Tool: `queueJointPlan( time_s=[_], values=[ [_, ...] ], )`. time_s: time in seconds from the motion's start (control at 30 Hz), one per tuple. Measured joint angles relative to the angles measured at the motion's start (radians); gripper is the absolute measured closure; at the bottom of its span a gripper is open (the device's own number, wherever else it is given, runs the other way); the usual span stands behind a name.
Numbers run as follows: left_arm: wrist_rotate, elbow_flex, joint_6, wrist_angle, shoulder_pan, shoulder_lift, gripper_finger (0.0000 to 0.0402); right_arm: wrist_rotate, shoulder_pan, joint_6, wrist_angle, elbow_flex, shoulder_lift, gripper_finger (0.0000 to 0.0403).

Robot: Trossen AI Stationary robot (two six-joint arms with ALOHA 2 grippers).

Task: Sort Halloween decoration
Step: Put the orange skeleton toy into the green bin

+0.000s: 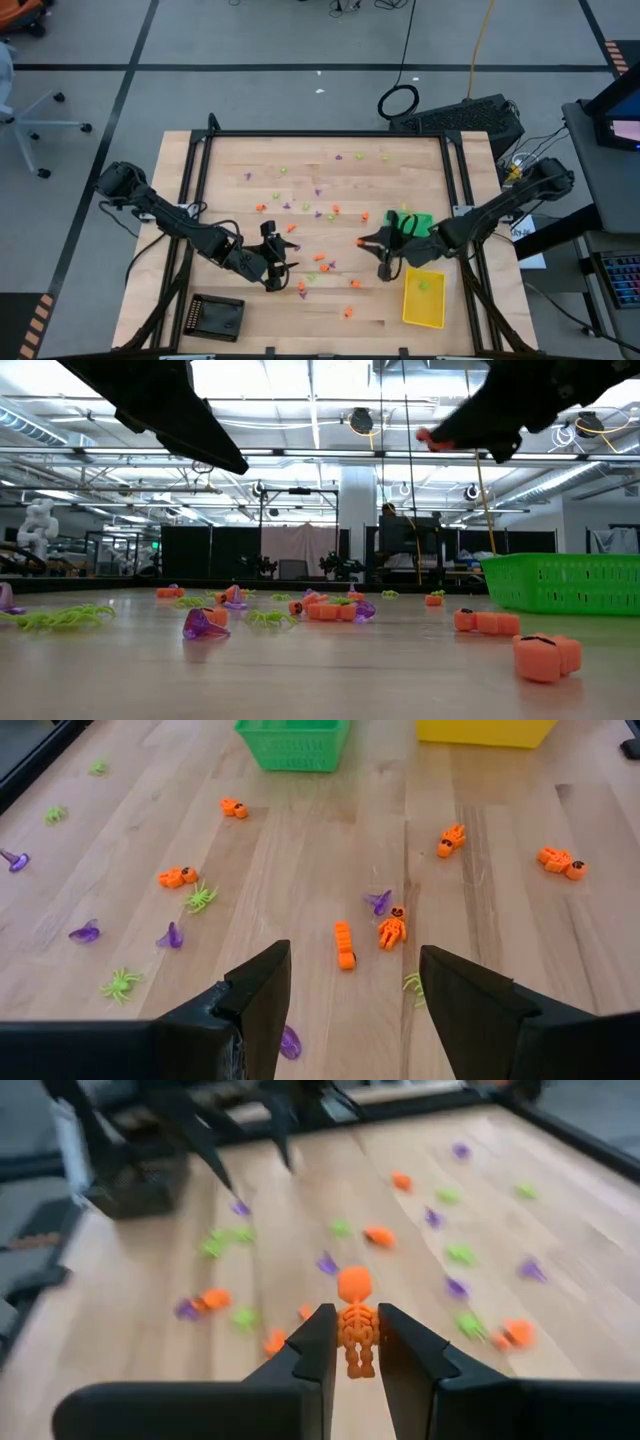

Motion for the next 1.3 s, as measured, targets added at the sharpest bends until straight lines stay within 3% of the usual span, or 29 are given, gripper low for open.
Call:
queueJointPlan(
  time_s=[0.3,0.7,0.87,1.3],
  values=[
    [0.000,0.000,0.000,0.000,0.000,0.000,0.0178,-0.008,-0.047,0.267,-0.426,0.000,-0.105,0.0353],
    [0.000,0.000,0.000,-0.001,0.000,0.000,0.0178,-0.094,-0.060,0.592,-0.804,0.000,-0.161,0.0353],
    [0.000,0.000,0.000,-0.001,0.000,0.000,0.0178,-0.163,-0.091,0.656,-0.865,0.000,-0.158,0.0353],
    [0.000,0.000,0.000,0.010,0.000,0.000,0.0178,-0.169,-0.157,0.710,-0.881,0.000,-0.077,0.0353]
  ],
)
